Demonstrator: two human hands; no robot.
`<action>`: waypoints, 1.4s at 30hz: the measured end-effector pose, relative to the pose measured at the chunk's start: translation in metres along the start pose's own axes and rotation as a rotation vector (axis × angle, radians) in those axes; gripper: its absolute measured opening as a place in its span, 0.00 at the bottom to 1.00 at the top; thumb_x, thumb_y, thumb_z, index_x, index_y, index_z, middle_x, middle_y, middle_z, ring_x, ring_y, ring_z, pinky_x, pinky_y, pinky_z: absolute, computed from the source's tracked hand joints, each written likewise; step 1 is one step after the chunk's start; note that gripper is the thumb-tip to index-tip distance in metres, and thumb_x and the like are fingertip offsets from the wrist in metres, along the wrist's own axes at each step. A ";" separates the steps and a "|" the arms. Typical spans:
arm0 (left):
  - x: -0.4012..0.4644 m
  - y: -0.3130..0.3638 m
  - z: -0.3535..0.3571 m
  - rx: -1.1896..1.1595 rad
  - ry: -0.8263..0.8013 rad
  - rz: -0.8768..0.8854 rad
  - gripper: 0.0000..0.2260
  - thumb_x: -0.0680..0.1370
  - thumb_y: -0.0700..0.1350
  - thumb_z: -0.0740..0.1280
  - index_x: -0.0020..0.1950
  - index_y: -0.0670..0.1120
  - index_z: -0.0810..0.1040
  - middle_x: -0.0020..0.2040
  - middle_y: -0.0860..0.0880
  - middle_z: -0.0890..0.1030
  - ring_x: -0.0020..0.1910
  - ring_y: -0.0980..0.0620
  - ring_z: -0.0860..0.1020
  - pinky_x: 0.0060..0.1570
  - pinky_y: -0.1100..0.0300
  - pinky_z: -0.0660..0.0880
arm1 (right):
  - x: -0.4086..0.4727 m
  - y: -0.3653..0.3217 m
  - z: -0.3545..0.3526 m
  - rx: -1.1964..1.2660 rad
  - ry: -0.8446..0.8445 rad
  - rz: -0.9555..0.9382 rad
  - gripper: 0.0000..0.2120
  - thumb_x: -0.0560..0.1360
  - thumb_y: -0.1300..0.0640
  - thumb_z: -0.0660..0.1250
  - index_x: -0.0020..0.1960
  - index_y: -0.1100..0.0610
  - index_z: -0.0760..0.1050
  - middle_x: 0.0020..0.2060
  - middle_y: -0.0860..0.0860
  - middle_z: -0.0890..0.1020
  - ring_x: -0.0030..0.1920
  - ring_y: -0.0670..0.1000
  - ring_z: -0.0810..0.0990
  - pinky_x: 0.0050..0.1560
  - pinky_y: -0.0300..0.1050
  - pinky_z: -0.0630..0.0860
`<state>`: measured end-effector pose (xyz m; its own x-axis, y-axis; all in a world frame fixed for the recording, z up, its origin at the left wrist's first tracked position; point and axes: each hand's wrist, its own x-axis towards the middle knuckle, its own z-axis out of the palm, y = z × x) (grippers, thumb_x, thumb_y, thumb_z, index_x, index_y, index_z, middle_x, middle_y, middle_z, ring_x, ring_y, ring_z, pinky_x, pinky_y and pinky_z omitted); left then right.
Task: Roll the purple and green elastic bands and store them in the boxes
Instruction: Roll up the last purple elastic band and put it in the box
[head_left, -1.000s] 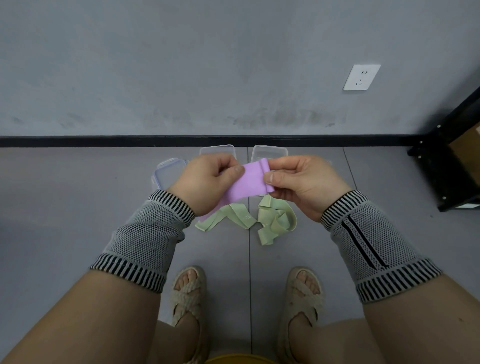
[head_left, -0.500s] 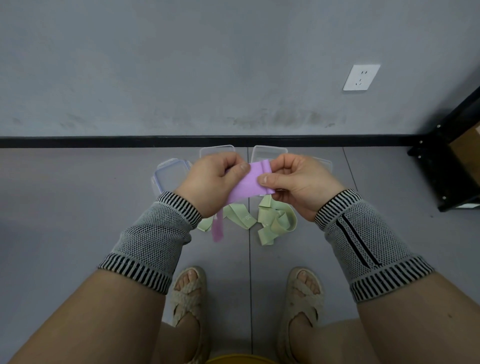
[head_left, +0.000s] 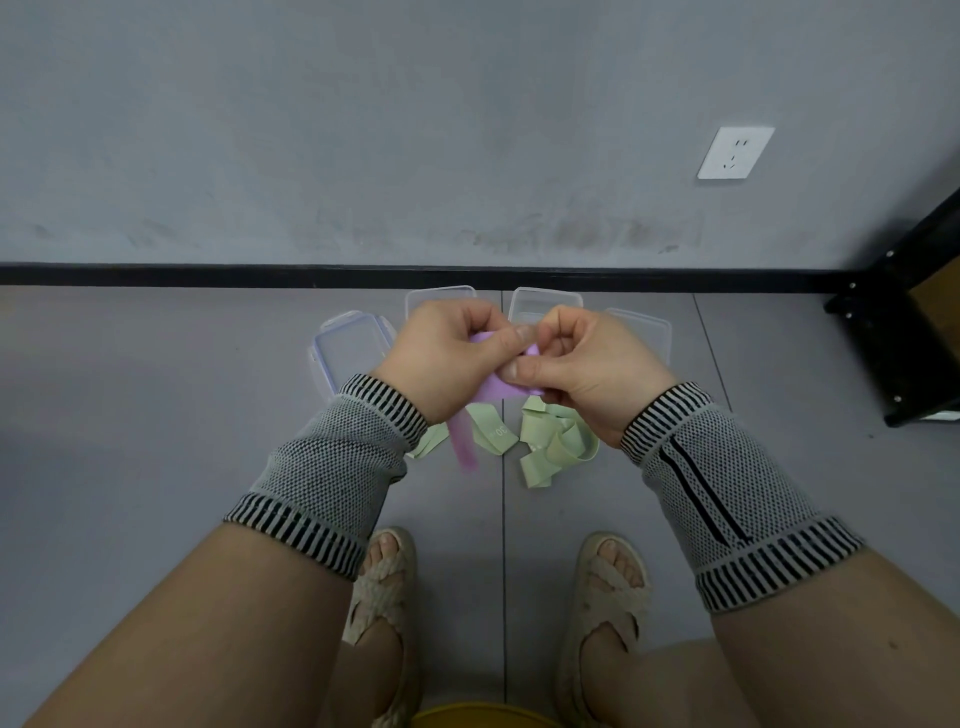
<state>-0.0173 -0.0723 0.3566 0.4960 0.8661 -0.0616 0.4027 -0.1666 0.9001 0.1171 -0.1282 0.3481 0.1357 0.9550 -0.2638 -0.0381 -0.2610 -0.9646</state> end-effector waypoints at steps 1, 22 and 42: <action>0.000 0.000 -0.001 -0.001 0.002 -0.007 0.10 0.75 0.47 0.69 0.35 0.46 0.77 0.30 0.51 0.77 0.25 0.63 0.72 0.27 0.71 0.68 | 0.000 0.000 0.001 -0.011 -0.002 -0.007 0.16 0.64 0.68 0.76 0.38 0.57 0.69 0.24 0.48 0.76 0.26 0.46 0.74 0.30 0.41 0.70; 0.002 -0.013 -0.015 0.226 -0.059 -0.007 0.10 0.76 0.45 0.67 0.35 0.50 0.74 0.30 0.54 0.74 0.27 0.62 0.70 0.32 0.69 0.67 | -0.002 -0.001 -0.015 0.102 -0.026 0.069 0.06 0.73 0.69 0.66 0.47 0.61 0.79 0.37 0.55 0.81 0.33 0.47 0.80 0.35 0.35 0.79; 0.001 -0.007 -0.021 -0.190 -0.013 -0.118 0.05 0.73 0.44 0.71 0.37 0.46 0.82 0.34 0.48 0.81 0.35 0.53 0.76 0.40 0.58 0.73 | -0.012 0.001 0.000 -0.299 -0.070 -0.275 0.32 0.66 0.67 0.76 0.62 0.43 0.69 0.37 0.48 0.81 0.38 0.45 0.80 0.43 0.39 0.78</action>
<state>-0.0360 -0.0601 0.3594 0.4644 0.8681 -0.1755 0.3065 0.0284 0.9514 0.1151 -0.1397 0.3506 0.0330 0.9994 -0.0055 0.2814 -0.0146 -0.9595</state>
